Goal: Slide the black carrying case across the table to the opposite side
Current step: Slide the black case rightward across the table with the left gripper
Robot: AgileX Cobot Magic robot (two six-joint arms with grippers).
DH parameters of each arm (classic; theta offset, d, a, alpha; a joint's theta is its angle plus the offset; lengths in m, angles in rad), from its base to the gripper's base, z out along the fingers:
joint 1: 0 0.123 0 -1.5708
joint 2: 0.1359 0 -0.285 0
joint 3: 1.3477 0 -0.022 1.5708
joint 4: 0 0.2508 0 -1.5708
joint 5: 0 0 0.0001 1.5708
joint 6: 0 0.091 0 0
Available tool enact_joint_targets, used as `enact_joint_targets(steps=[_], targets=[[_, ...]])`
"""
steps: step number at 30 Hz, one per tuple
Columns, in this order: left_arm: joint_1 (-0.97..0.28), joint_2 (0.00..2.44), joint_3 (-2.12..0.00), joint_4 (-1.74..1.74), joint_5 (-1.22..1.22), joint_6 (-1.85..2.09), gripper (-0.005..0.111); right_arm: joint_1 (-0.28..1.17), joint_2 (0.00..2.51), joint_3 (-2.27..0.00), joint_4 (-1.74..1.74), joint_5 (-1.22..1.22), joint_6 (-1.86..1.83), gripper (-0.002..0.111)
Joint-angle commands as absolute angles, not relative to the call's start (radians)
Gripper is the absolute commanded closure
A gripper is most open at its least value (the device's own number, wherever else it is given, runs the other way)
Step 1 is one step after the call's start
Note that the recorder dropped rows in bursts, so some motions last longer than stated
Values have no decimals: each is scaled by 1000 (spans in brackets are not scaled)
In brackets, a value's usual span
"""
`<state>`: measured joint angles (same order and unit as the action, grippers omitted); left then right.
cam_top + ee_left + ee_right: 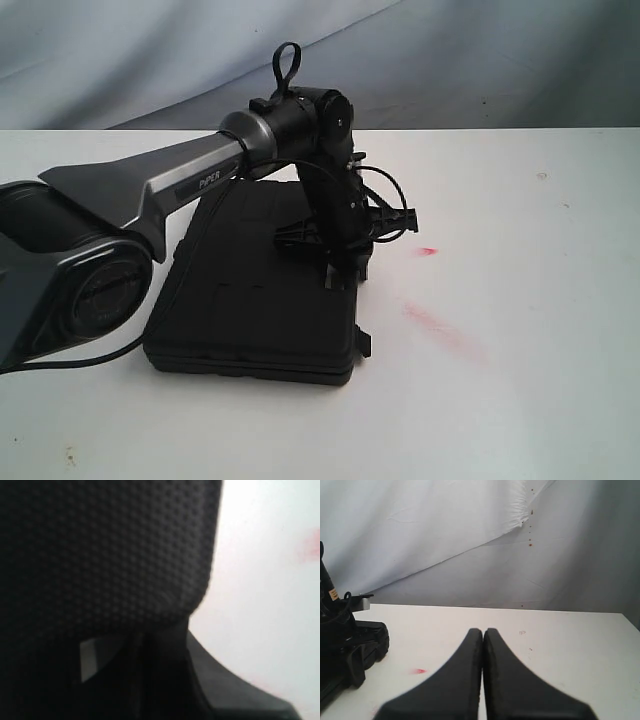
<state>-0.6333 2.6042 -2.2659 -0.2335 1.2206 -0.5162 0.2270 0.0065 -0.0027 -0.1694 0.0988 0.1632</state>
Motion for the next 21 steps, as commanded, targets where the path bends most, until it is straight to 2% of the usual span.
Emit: enact_joint_targets(steps=[1,16,18,21], targets=[[-649,2639,-2270,-298,1174,-540,107,219,0,0,-171,95,164,108],[-645,2639,-2270,-272,1145,-384,104,219,0,0,-171,95,164,108],[-645,2639,-2270,-272,1145,-384,98,219,0,0,-171,95,164,108],[-645,2639,-2273,-271,1145,-384,80,219,0,0,-171,95,164,108]])
